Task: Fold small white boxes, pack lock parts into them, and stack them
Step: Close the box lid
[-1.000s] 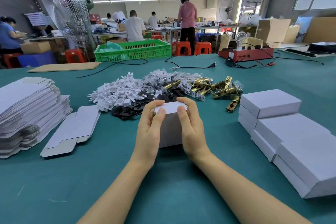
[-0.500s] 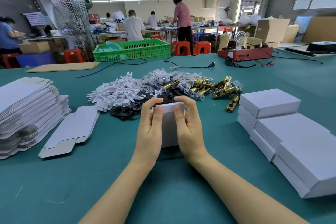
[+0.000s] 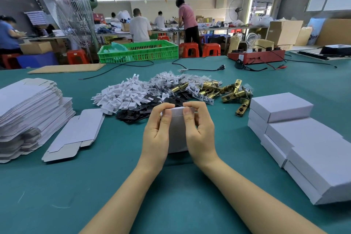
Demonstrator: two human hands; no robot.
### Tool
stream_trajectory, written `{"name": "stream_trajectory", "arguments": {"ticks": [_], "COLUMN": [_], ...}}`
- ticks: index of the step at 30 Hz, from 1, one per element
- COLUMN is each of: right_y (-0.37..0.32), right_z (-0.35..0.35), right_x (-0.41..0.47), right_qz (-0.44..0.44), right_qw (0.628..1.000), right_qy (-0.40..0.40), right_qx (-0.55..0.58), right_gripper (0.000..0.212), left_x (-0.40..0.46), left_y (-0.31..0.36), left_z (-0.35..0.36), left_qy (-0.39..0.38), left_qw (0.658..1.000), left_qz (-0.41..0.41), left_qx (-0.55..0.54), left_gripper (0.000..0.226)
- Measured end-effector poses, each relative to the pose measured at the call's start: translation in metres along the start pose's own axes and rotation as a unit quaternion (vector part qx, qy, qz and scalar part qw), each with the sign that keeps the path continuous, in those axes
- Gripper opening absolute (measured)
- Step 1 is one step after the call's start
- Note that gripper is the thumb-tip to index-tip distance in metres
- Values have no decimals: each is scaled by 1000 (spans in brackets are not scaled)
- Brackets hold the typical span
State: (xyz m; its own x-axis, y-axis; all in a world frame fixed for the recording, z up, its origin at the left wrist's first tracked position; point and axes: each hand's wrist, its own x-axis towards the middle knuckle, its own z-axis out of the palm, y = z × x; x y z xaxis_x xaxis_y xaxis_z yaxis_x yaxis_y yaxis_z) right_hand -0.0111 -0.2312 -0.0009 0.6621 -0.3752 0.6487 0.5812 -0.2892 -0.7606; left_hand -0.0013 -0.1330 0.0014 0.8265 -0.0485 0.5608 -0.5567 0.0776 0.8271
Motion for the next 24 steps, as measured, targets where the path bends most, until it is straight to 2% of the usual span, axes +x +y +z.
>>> {"name": "stream_trajectory", "arguments": {"ticks": [13,18,22,24], "right_y": [6,8,8,11], "right_z": [-2,-3,-5,-5], "right_x": [-3,-3,-2,-3], "right_qz": [-40,-56,-63,-59], "right_qw": [999,998,998,997], "right_qy": [-18,-10,-18,-38], "right_qx": [-18,-23,-21,-32], "right_gripper": [12,9,15,9], "left_x": [-1,-1,-2,-2], "left_y": [-10,-13,-16,-18], "left_z": [-2,-2,-5,-8], "left_qy": [-33,-28,-42,-53], "left_qw": [998,999,998,996], "left_qz": [37,26,18,20], "left_qx": [29,24,45,68], "left_gripper": [15,15,13,12]}}
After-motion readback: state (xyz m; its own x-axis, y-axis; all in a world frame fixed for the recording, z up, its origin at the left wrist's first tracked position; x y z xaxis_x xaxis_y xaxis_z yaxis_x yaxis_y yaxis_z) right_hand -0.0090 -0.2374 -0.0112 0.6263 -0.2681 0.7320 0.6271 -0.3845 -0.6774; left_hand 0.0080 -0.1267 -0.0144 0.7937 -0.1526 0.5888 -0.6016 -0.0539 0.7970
